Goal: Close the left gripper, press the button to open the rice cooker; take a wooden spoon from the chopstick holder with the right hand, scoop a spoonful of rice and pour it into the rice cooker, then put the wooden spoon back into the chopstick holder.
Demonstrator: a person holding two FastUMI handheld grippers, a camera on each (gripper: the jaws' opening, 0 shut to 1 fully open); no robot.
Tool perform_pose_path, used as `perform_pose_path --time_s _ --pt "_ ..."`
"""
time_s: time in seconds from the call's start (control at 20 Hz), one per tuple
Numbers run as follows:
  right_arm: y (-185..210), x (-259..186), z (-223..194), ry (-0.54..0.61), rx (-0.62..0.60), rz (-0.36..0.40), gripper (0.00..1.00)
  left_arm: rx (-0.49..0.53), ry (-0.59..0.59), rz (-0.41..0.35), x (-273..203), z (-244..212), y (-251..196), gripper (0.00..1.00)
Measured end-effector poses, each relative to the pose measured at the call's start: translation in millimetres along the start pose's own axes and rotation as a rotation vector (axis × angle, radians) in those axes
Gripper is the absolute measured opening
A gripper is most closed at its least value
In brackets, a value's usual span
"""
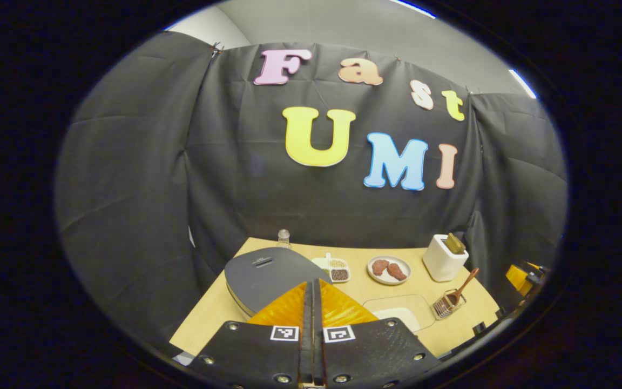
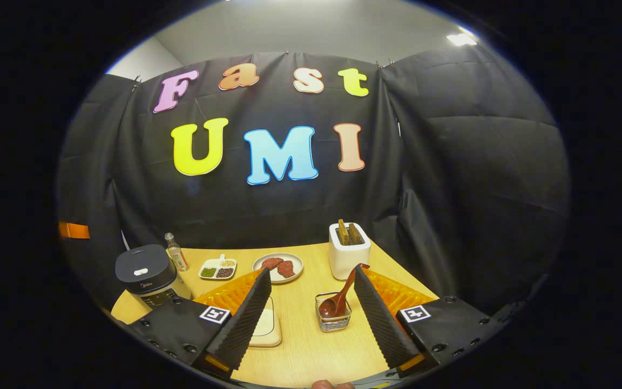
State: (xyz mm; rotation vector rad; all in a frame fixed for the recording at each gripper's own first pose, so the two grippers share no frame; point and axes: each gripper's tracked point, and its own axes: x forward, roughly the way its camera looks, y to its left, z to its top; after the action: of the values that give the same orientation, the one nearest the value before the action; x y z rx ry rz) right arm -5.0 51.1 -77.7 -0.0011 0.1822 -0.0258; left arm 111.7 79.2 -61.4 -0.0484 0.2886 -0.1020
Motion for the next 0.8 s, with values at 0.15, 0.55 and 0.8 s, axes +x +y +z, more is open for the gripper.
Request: perform_pose_path --time_s 0.15,0.55,0.8 --pt "-3.6 -3.9 -6.0 0.007 0.007 -0.044 0.98 -0.012 0.07 -0.068 29.3 -16.4 2.0 0.02" --pt "-7.1 -23.3 -11.8 0.024 -0.049 -0.147 0.98 -0.005 0.219 -0.161 114.9 -62.8 23.1 0.02" --pt "-8.0 -34.0 -5.9 0.01 -0.1 -0.191 0.99 -0.036 0.295 -0.175 157.9 -91.5 29.0 0.02"
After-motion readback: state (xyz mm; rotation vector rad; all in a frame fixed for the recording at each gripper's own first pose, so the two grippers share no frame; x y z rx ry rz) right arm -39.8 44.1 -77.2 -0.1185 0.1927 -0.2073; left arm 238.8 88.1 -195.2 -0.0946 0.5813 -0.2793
